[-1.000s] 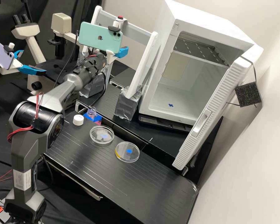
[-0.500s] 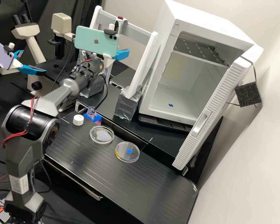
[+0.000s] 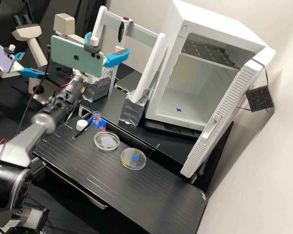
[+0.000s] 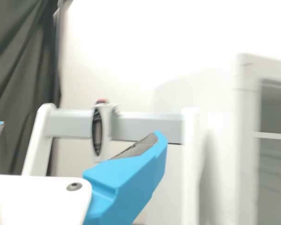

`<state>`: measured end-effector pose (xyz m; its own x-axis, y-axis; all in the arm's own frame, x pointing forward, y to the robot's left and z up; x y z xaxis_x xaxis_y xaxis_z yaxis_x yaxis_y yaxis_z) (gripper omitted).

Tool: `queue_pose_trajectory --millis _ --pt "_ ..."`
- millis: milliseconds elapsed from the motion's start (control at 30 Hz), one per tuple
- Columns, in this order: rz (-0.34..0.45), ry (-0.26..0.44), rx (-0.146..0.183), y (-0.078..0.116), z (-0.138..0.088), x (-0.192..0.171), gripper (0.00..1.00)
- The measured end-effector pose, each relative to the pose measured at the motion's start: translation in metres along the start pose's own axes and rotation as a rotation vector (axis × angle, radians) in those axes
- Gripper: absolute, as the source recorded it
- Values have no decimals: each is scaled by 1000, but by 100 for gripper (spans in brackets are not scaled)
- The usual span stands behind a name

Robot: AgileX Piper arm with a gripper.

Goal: Use the pipette

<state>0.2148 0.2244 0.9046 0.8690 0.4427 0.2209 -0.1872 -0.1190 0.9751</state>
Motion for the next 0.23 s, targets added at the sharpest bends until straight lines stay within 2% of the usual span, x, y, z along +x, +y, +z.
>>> queue_pose_trajectory --millis 133,233 --pt "70 17 18 -9 13 -30 100" --pt "84 26 83 -17 26 -45 100"
